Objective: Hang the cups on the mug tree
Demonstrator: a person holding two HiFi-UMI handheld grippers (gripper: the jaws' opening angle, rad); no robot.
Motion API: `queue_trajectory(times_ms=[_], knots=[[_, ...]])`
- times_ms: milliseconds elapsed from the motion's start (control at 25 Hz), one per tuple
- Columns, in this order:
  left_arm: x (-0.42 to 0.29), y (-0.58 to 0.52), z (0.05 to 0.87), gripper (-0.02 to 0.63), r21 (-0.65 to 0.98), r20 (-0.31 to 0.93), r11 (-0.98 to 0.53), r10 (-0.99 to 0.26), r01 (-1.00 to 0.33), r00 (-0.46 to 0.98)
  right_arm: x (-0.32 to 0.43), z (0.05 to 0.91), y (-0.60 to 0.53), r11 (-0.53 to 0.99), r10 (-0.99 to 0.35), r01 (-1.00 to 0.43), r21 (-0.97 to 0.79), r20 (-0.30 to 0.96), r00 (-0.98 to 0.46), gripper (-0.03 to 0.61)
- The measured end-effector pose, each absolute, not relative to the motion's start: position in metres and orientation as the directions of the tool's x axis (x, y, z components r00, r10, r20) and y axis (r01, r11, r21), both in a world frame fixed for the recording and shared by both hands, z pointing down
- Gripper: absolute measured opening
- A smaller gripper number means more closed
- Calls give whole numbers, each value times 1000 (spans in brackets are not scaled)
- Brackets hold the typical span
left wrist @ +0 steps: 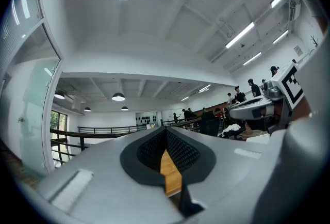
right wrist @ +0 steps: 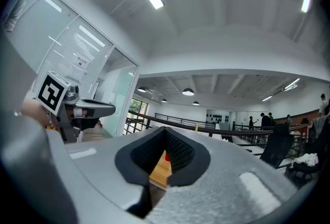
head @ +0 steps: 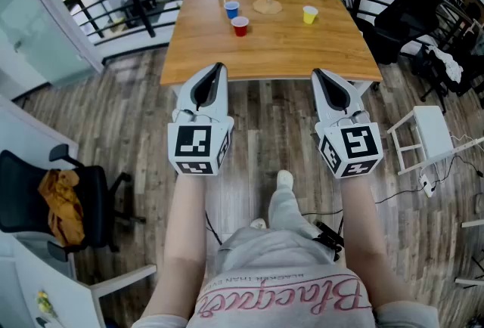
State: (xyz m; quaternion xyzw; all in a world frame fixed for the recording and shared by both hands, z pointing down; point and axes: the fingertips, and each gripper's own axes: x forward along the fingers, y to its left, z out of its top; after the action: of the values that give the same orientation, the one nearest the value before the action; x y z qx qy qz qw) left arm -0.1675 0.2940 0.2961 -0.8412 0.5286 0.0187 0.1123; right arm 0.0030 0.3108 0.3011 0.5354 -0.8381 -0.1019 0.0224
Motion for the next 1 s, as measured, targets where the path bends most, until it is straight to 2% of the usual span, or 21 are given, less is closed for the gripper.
queue_trajectory(times_ms=[480,1000], knots=[[-169,268,297,-2,-162,-173,-420,-879,-893,444,-2,302,284,414,-895,-886,210,-85,-439,0],[-144,127,289,25,-154,-136,-408,-893,-900,428,34,288,150,414,-896,-892,182,-90,-435,0]])
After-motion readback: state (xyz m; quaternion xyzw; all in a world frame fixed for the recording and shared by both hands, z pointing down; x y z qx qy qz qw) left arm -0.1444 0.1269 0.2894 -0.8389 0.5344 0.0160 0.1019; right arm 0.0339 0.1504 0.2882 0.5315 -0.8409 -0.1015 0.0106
